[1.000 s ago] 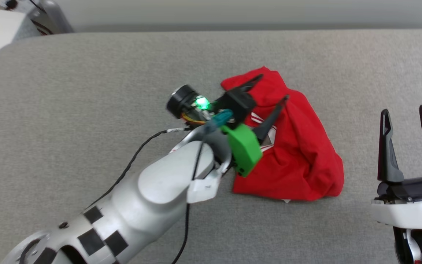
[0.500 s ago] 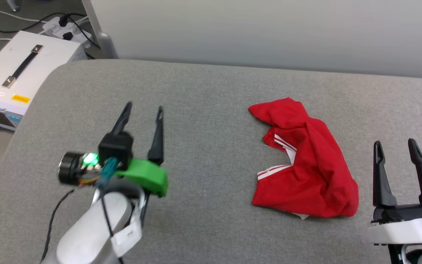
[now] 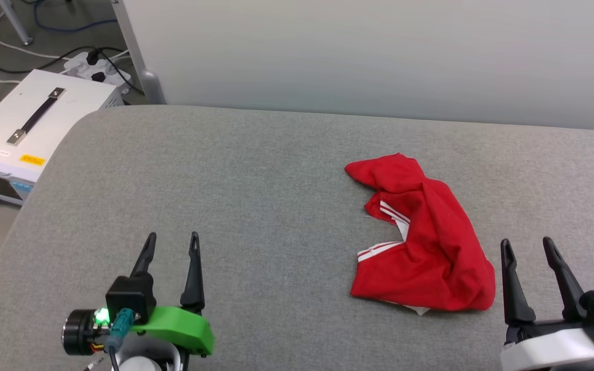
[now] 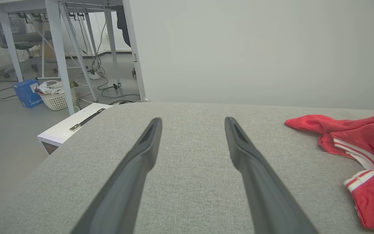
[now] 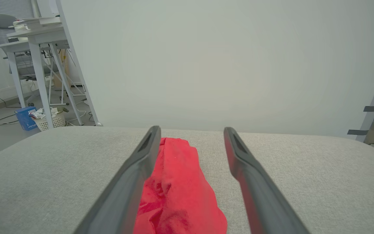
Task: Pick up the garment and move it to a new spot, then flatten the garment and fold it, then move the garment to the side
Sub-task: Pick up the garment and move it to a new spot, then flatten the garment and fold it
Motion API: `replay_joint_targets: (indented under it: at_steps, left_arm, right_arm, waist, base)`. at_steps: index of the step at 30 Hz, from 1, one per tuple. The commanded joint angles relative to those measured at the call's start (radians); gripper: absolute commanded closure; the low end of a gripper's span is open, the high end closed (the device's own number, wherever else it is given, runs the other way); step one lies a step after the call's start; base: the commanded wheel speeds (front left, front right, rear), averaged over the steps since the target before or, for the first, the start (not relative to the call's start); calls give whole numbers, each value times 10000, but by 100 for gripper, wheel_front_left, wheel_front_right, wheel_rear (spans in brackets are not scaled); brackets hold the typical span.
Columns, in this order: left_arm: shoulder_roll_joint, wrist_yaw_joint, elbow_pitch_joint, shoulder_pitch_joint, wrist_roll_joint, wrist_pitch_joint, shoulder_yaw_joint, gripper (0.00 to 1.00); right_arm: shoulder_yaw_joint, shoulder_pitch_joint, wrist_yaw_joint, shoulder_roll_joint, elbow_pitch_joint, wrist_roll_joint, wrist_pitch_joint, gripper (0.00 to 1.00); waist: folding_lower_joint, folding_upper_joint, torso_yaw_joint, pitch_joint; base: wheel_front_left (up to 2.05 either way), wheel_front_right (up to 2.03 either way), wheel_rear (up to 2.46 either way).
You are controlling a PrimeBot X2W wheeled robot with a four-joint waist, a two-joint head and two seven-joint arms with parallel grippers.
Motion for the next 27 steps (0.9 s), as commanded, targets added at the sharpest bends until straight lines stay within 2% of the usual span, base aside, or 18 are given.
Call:
replay_joint_targets:
  at_steps: [1, 9, 27]
  left_arm:
    - [-185, -181, 25, 248, 227, -56, 171, 0]
    - [-871, -973, 423, 657, 997, -56, 594, 0]
    - [-1544, -1740, 879, 868, 2004, -57, 1572, 0]
  right_arm:
    - [16, 215, -9, -42, 113, 71, -49, 0]
    - [18, 566, -9, -19, 370, 159, -49, 0]
    - [45, 861, -9, 64, 538, 167, -49, 0]
  waist:
    - [1, 0, -106, -105]
    - [1, 0, -493, -305]
    - [1, 0, -689, -336]
  base:
    - [0, 0, 0]
    - [0, 0, 0]
    - [0, 0, 0]
